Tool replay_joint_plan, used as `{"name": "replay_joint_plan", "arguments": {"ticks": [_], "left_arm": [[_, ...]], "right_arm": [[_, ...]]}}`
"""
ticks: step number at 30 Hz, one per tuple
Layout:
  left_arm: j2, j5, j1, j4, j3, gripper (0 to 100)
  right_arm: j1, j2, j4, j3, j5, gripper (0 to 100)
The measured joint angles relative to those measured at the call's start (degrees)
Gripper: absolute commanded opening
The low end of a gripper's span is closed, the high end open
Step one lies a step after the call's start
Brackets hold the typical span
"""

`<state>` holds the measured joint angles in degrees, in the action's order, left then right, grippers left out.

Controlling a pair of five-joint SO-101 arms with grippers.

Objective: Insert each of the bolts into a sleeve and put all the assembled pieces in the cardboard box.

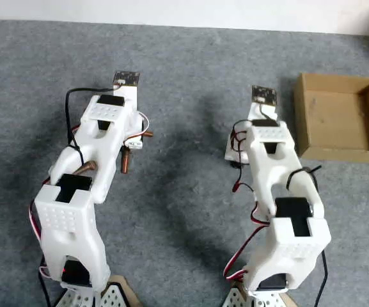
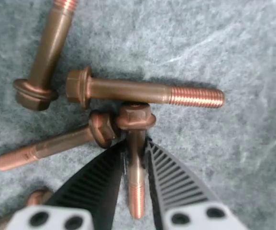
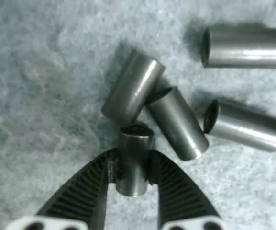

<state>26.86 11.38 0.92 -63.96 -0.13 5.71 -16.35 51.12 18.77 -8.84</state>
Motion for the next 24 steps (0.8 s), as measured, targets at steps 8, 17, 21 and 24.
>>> {"name": "replay_joint_plan", "arguments": {"ticks": [8, 17, 21, 24], "left_arm": [[0.00, -0.09, 1.58, 0.00, 0.00, 1], [0.00, -0.26, 3.60, 0.26, 0.00, 1], [0.00, -0.26, 3.69, 0.26, 0.00, 1], [0.00, 0.00, 4.22, 0.26, 0.00, 1]], "right_arm": [[0.00, 1.58, -0.53, 0.00, 3.69, 0.5], [0.26, 24.53, -16.53, 24.79, 7.03, 0.5], [1.23, 35.96, -21.80, 36.13, 7.47, 0.5], [1.41, 40.44, -24.35, 40.88, 7.82, 0.5]]}}
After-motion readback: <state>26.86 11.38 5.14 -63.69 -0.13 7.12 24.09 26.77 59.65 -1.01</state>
